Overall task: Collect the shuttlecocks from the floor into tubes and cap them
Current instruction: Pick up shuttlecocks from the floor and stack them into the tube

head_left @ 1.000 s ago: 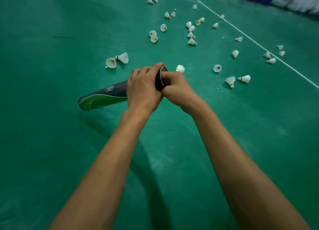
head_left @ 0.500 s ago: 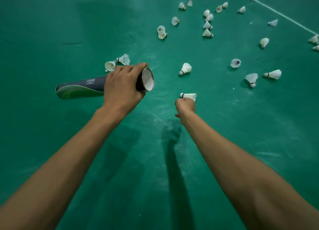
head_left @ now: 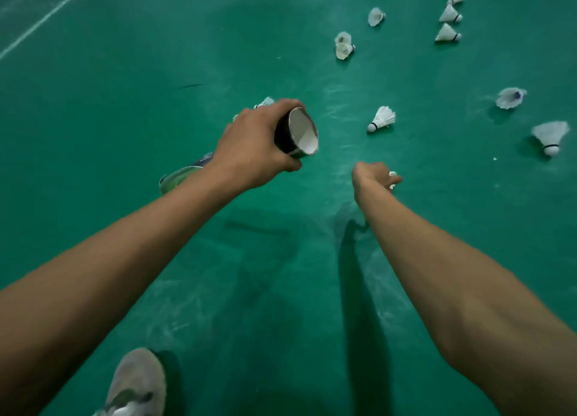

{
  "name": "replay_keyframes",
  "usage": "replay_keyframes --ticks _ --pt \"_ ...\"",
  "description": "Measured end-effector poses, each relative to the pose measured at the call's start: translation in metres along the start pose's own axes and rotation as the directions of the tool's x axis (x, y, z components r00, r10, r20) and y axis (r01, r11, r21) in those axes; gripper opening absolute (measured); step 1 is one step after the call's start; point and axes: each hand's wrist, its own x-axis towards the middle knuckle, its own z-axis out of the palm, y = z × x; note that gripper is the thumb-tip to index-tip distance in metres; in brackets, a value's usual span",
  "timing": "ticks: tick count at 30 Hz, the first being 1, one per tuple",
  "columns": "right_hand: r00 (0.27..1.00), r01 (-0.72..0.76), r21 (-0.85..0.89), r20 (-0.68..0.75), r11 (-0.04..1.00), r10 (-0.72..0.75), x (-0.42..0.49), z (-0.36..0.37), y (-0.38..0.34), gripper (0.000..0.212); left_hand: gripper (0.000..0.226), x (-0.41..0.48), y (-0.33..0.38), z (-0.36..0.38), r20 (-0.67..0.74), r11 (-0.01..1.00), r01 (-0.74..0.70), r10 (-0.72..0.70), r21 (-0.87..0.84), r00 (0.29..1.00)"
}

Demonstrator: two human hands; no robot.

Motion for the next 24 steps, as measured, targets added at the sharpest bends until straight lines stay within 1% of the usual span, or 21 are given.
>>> replay_keyframes --ticks 2,4,6,8,9,11,13,14,16,18,19,21,23,24 --pt "0.999 0.054 -0.081 0.003 0.995 -0.054 0.01 -0.008 -0.003 0.03 0.091 0.013 0.01 0.012 0.008 1.0 -0.019 0.019 -0.023 1.0" --pt "0.996 0.067 -0.113 0.072 0.991 -0.06 0.026 -0.015 -0.001 0.035 0.092 0.023 0.019 0.024 0.024 0.998 -0.044 0.045 -0.037 0.999" --pt "0.982 0.018 -0.055 0.188 0.998 -0.008 0.041 -0.02 0.002 0.041 0.091 0.029 0.024 0.035 0.035 0.996 -0.078 0.079 -0.048 0.996" --pt "0.973 -0.068 0.035 0.221 0.997 0.059 0.045 -0.022 0.005 0.039 0.09 0.031 0.021 0.044 0.028 0.993 -0.103 0.105 -0.049 0.994" --pt "0.968 -0.096 0.049 0.238 0.994 0.082 0.044 -0.022 0.006 0.039 0.089 0.033 0.017 0.046 0.022 0.993 -0.106 0.107 -0.051 0.994" --pt "0.944 -0.122 0.075 0.318 0.99 0.092 0.039 -0.02 0.01 0.04 0.089 0.038 0.006 0.049 0.015 0.994 -0.098 0.099 -0.057 0.995" --pt "0.923 -0.13 0.087 0.374 0.988 0.089 0.034 -0.016 0.015 0.031 0.09 0.045 -0.005 0.048 0.017 0.995 -0.08 0.081 -0.055 0.997" --pt "0.929 -0.121 0.102 0.363 0.987 0.076 0.034 -0.012 0.017 0.026 0.089 0.049 -0.011 0.047 0.016 0.996 -0.07 0.071 -0.051 0.997" --pt "0.956 -0.015 0.145 0.293 0.989 -0.029 0.03 -0.005 0.011 0.02 0.088 0.059 -0.021 0.045 0.009 0.998 -0.048 0.048 -0.03 0.999" --pt "0.956 0.195 0.172 0.186 0.966 -0.226 0.026 -0.003 -0.009 0.016 0.086 0.072 -0.03 0.043 0.008 0.999 -0.032 0.032 0.0 0.999" --pt "0.934 0.314 0.158 0.126 0.936 -0.335 0.022 -0.005 -0.026 0.017 0.086 0.079 -0.034 0.042 0.015 0.999 -0.027 0.027 0.02 1.0" --pt "0.844 0.532 0.157 -0.022 0.832 -0.536 0.006 -0.016 -0.066 0.018 0.087 0.097 -0.042 0.04 0.031 0.999 -0.02 0.019 0.051 0.999" --pt "0.713 0.701 0.18 -0.154 0.69 -0.684 -0.026 -0.031 -0.108 0.019 0.09 0.116 -0.045 0.036 0.036 0.998 -0.016 0.014 0.067 0.999" --pt "0.643 0.766 0.188 -0.196 0.615 -0.741 -0.042 -0.036 -0.125 0.02 0.092 0.125 -0.045 0.034 0.032 0.998 -0.016 0.014 0.064 0.999"
